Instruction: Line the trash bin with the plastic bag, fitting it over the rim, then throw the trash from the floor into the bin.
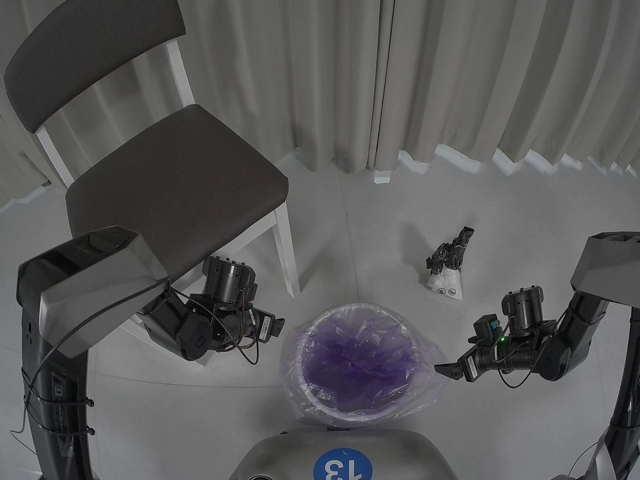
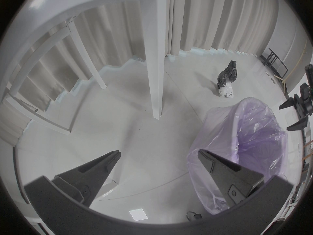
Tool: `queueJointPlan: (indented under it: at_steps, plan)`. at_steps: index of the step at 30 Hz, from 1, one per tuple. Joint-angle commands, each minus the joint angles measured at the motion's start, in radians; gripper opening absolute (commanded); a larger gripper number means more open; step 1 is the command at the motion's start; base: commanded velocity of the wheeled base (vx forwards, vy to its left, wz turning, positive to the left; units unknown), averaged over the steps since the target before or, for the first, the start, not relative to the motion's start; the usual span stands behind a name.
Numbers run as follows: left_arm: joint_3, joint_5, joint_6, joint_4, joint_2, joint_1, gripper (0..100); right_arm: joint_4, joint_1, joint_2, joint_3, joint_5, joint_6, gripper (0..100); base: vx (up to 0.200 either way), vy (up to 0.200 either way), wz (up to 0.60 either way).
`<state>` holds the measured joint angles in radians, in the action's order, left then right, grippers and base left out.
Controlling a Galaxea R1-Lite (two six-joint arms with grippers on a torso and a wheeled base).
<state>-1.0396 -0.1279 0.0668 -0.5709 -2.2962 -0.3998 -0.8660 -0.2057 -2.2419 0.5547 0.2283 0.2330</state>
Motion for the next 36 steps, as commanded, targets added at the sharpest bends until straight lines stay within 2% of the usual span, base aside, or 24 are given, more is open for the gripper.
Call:
queueJointPlan:
  at_steps: [1, 8, 13, 18, 21, 27, 36]
  plan:
    - [0.036, 0.001, -0.001, -0.004, 0.046, -0.001, 100, 0.002, -0.004, -0.11, 0.034, 0.0, 0.003, 100, 0.0, 0.0, 0.0]
    - [0.062, 0.002, -0.012, -0.023, 0.113, 0.004, 100, 0.028, -0.004, -0.196, 0.133, -0.001, 0.006, 100, 0.0, 0.0, 0.0]
    - [0.085, 0.002, -0.013, -0.037, 0.159, 0.004, 100, 0.262, -0.006, -0.199, 0.295, -0.007, 0.035, 100, 0.0, 0.0, 0.0]
    - [0.104, 0.002, -0.013, -0.038, 0.176, 0.004, 100, 0.44, 0.003, -0.208, 0.475, -0.044, 0.052, 100, 0.0, 0.0, 0.0]
    - [0.113, 0.002, -0.013, -0.038, 0.188, 0.002, 100, 0.499, 0.003, -0.222, 0.559, -0.052, 0.052, 100, 0.0, 0.0, 0.0]
    - [0.119, 0.002, -0.015, -0.038, 0.21, -0.002, 100, 0.57, 0.002, -0.263, 0.691, -0.06, 0.051, 100, 0.0, 0.0, 0.0]
    - [0.144, 0.001, -0.022, -0.038, 0.236, -0.005, 100, 0.561, 0.002, -0.291, 0.738, -0.064, 0.039, 100, 0.0, 0.0, 0.0]
